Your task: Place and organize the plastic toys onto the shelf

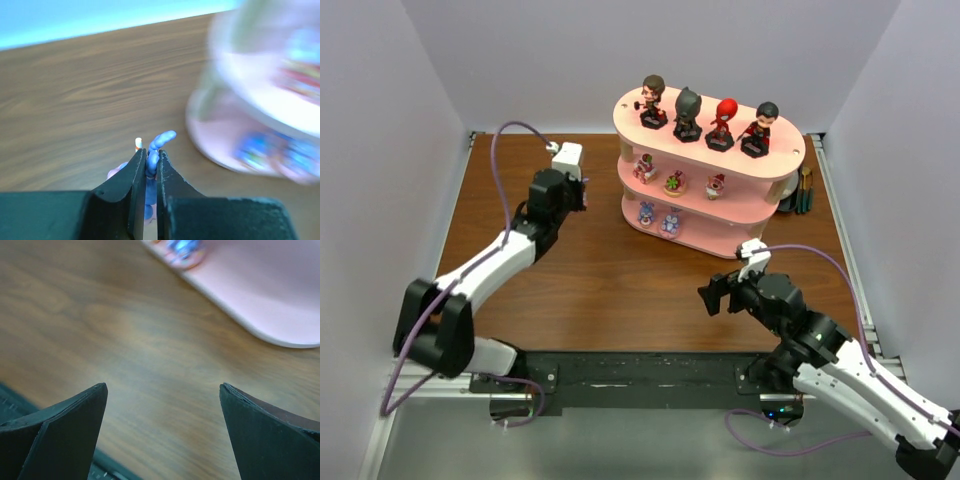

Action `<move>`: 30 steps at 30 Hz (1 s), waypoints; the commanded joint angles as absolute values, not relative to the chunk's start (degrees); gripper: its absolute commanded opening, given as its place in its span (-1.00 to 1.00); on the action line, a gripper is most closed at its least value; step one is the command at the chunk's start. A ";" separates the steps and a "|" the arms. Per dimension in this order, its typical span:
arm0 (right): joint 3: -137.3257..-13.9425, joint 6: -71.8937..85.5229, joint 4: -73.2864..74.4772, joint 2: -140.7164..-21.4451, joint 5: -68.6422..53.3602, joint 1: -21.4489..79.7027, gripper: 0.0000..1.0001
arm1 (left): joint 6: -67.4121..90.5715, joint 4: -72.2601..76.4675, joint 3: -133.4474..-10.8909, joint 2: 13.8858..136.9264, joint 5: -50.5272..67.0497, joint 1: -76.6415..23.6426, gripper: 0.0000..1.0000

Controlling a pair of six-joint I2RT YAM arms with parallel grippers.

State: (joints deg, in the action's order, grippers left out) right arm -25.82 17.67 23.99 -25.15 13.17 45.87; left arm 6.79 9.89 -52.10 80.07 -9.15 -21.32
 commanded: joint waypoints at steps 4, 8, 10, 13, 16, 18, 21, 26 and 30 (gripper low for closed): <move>-29.88 17.23 18.28 -28.74 -1.13 46.14 0.94 | 4.57 14.33 -40.79 64.09 21.47 -23.99 -1.00; -30.32 15.82 15.65 -29.97 -5.18 46.14 0.89 | 4.31 11.87 -38.15 60.91 32.50 -28.20 -1.00; -30.59 14.77 13.72 -30.93 -7.11 46.14 0.88 | 5.44 11.60 -37.36 59.60 36.63 -29.79 -1.00; -30.85 13.19 10.99 -32.34 -8.43 46.14 0.86 | 7.55 11.34 -36.30 59.24 39.63 -33.21 -1.00; -30.67 10.82 7.83 -33.83 -9.31 46.23 0.81 | 11.84 15.53 -34.90 59.85 43.49 -36.03 -1.00; -30.50 8.63 5.55 -34.63 -9.93 46.14 0.79 | 13.09 16.78 -34.72 60.46 44.82 -38.23 -1.00; -30.41 6.33 3.35 -35.07 -10.20 46.14 0.76 | 13.36 16.52 -35.42 61.87 44.65 -41.13 -1.00; -30.67 3.34 1.67 -35.15 -12.73 46.23 0.68 | 15.11 17.48 -36.04 64.16 43.42 -44.29 -1.00; -31.03 3.08 1.23 -36.47 -16.95 46.14 0.60 | 20.72 24.85 -35.16 66.96 42.63 -45.53 -1.00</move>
State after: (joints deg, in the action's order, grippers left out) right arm -28.29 5.37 4.95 -35.57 -11.60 45.87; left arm 14.55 14.79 -34.87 65.21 42.17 -44.45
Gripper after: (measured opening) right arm 0.818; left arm 0.135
